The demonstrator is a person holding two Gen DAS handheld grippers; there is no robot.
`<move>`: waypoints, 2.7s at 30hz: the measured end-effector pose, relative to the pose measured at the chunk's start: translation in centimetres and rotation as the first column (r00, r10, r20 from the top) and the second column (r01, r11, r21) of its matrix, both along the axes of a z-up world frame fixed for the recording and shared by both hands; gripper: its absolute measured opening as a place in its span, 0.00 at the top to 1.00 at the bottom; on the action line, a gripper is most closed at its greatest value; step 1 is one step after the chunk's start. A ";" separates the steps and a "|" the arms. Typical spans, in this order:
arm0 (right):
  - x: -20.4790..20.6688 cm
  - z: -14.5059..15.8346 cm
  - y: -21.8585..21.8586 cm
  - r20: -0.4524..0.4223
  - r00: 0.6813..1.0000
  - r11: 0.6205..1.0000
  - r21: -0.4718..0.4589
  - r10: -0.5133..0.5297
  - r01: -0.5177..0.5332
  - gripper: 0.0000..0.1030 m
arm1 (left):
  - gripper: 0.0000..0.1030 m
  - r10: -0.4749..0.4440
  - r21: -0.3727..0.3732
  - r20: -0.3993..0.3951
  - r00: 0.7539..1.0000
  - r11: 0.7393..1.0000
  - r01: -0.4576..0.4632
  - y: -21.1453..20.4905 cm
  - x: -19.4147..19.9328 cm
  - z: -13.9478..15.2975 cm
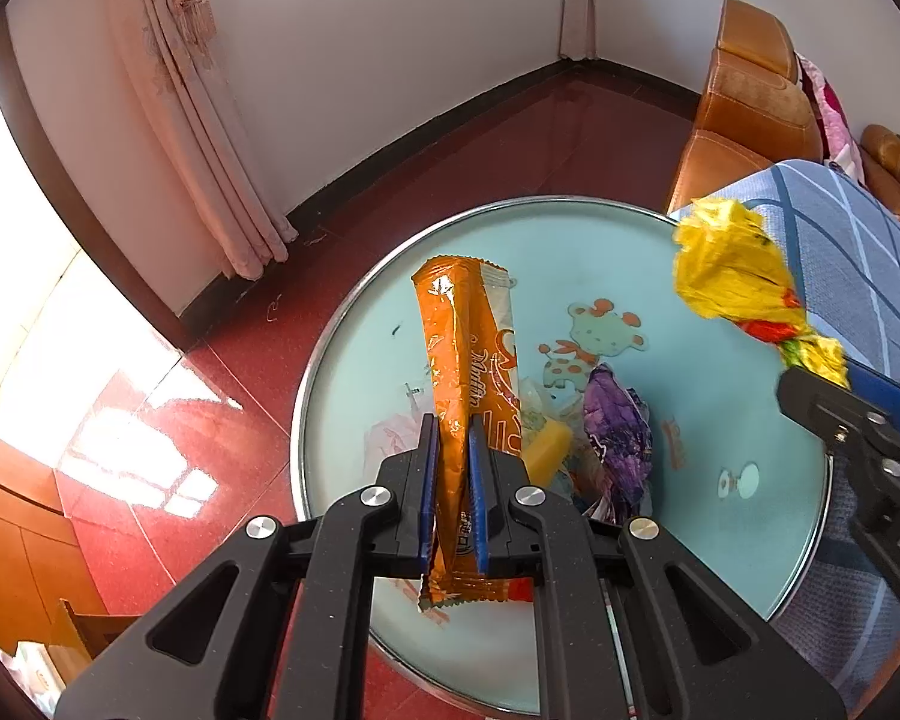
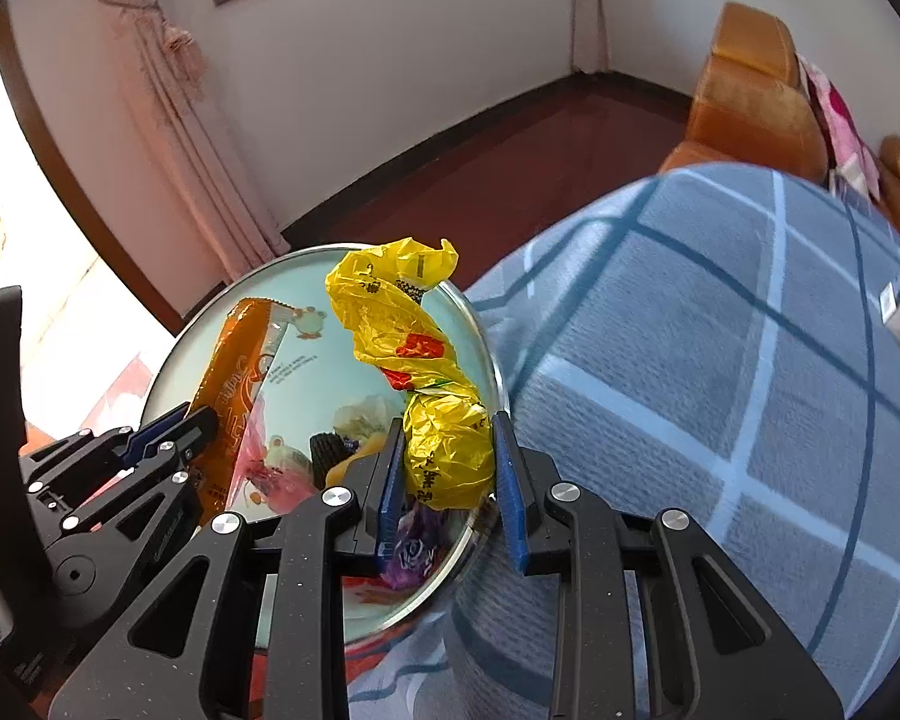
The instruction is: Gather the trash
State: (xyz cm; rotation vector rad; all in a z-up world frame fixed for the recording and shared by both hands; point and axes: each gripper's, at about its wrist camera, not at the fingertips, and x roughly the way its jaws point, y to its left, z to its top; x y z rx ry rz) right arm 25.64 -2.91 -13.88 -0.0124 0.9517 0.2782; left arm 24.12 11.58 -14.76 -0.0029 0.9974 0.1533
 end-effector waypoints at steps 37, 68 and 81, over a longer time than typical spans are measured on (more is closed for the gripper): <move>-2.3 2.6 -3.1 0.089 0.992 0.995 0.046 -0.088 0.084 0.29 | 0.47 0.025 0.059 -0.004 1.000 0.998 -0.025 -1.0 -0.8 1.4; -8.7 2.9 -4.9 0.015 0.998 0.996 0.077 -0.055 0.053 0.16 | 0.34 0.097 0.016 -0.037 0.995 0.995 -0.097 -1.3 -9.3 1.9; -13.8 2.6 -7.5 0.006 0.996 0.993 0.081 -0.092 0.091 0.16 | 0.29 0.071 -0.022 -0.011 0.997 0.997 -0.072 -3.6 -15.8 2.1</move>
